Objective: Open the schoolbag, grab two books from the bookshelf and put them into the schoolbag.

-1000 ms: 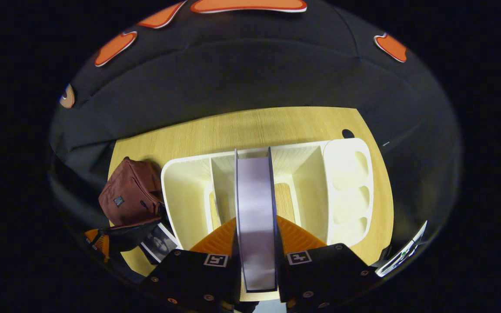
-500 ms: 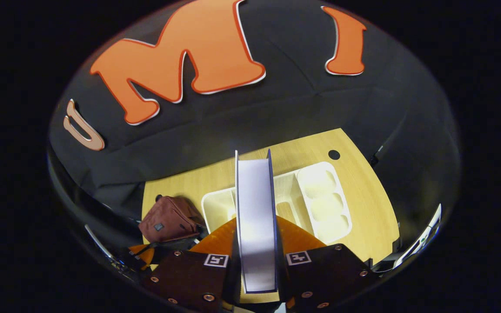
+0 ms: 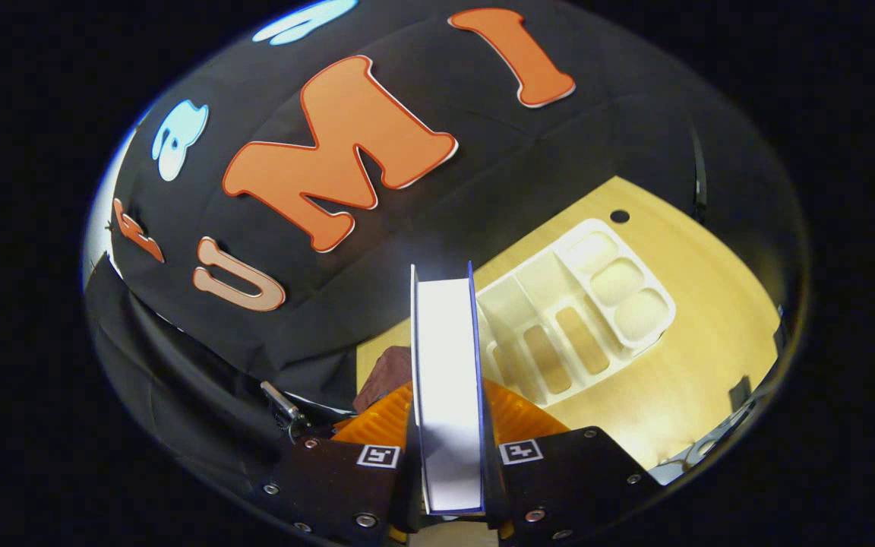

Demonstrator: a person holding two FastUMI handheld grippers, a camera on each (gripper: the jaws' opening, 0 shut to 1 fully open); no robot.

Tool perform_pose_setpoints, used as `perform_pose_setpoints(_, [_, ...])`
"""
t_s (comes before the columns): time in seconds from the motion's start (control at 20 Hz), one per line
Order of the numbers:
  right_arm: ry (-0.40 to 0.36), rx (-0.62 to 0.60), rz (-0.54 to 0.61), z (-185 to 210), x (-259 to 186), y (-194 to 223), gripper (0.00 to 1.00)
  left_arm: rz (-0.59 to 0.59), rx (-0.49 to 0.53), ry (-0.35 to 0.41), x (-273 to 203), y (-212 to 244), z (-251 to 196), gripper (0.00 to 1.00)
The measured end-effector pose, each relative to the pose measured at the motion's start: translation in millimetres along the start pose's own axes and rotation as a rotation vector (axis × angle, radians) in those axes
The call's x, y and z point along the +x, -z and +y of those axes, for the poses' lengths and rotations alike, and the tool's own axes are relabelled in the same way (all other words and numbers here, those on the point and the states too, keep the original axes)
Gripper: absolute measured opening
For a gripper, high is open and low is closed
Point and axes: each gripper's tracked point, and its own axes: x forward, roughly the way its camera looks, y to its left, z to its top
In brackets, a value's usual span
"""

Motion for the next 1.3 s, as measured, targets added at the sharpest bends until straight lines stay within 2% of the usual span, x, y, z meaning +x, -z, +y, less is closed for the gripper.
perform_pose_setpoints(0.1, [-0.055,0.09,0.019,-3,12,39,0.33,0.001,-0.004,0.002,-2,-1,-3,0.01])
perform_pose_setpoints(0.3, [-0.116,0.267,0.076,-31,35,112,0.33,0.008,-0.009,0.009,-4,-1,-9,0.01])
perform_pose_setpoints(0.45, [-0.111,0.323,0.1,-47,57,144,0.33,0.007,-0.003,0.006,-7,-3,-12,0.01])
perform_pose_setpoints(0.75, [-0.135,0.416,0.118,-53,103,175,0.33,0.015,0.009,0.001,-15,-6,-18,0.01])
perform_pose_setpoints(0.8, [-0.129,0.425,0.135,-54,113,185,0.44,0.015,0.016,-0.005,-16,-7,-17,0.01])
perform_pose_setpoints(0.85, [-0.148,0.438,0.139,-48,121,188,0.33,0.01,0.023,-0.015,-17,-9,-16,0.01])
perform_pose_setpoints(1.05, [-0.197,0.48,0.088,-39,150,192,0.33,-0.014,0.061,-0.048,-26,-19,-14,0.01])
perform_pose_setpoints(1.15, [-0.214,0.461,0.053,-33,165,194,0.33,-0.026,0.081,-0.056,-30,-26,-15,0.01])
perform_pose_setpoints(1.2, [-0.22,0.463,0.035,-29,174,192,0.33,-0.031,0.085,-0.054,-33,-29,-18,0.09])
perform_pose_setpoints(1.25, [-0.228,0.469,0.018,-26,180,193,0.33,-0.039,0.091,-0.049,-35,-31,-22,0.01])
perform_pose_setpoints(1.3, [-0.237,0.471,0.008,-23,186,195,0.33,-0.045,0.102,-0.045,-39,-33,-26,0.01])
